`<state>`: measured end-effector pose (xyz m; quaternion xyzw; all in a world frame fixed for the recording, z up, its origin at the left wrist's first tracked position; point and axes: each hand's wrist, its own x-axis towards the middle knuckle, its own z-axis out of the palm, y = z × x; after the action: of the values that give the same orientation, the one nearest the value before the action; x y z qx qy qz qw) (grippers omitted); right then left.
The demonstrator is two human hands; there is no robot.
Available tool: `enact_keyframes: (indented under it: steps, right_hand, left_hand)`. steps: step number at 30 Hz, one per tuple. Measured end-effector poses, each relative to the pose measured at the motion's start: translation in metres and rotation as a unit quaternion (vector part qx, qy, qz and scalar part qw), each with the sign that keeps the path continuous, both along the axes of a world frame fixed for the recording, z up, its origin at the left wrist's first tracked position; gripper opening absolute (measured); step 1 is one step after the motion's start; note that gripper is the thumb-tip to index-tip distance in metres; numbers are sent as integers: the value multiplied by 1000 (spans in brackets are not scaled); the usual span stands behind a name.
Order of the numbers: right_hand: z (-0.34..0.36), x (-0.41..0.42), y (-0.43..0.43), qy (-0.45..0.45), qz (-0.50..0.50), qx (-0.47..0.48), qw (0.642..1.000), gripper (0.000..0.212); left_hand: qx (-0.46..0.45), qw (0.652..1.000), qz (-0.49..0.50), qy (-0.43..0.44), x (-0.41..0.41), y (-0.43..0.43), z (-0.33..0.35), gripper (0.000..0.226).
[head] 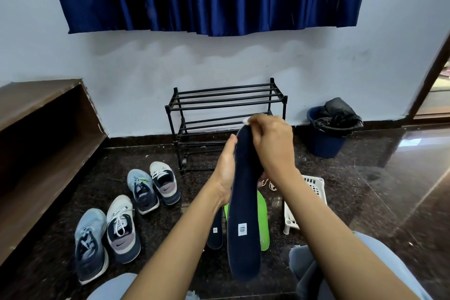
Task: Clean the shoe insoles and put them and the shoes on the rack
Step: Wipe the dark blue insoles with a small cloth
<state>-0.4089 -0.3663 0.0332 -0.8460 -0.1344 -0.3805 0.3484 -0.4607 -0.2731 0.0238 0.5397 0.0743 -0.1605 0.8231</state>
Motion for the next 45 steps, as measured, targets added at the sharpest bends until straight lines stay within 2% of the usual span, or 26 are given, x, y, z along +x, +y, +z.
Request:
enact_keyframes:
  steps: [6, 15, 17, 19, 22, 25, 31, 37, 41, 45]
  right_hand:
    - [-1, 1, -13, 123, -18, 52, 991, 18]
    - [-3, -5, -24, 260, -6, -18, 965, 7]
    - [0, -10, -29, 292, 20, -3, 956, 7]
    - [4, -13, -33, 267, 30, 83, 960, 9]
    - [9, -8, -39, 197, -8, 219, 956, 5]
    - [7, -8, -37, 205, -6, 271, 940, 4]
    - [2, -13, -12, 179, -23, 169, 969, 4]
    - [7, -3, -1, 152, 13, 223, 963, 5]
    - [11, 1, 5, 123, 69, 207, 968, 6]
    - [15, 0, 13, 122, 151, 152, 969, 11]
  left_hand:
    - [-16, 1000, -1, -2, 3, 3, -4, 73]
    - [-37, 999, 38, -3, 8, 7, -5, 72]
    - [-35, 998, 52, -6, 10, 8, -3, 69]
    - [-38, 997, 61, -2, 11, 9, -1, 67]
    - [-45, 996, 78, 11, 13, 7, -1, 63]
    - [-45, 995, 84, 8, 14, 7, -1, 65]
    - [-74, 995, 63, 0, 10, -1, 0, 76]
    - [-54, 998, 40, -6, 8, -3, 2, 72]
    - [-29, 999, 39, -6, 13, 1, 0, 79]
    - [-19, 999, 38, 18, 13, -3, 1, 73]
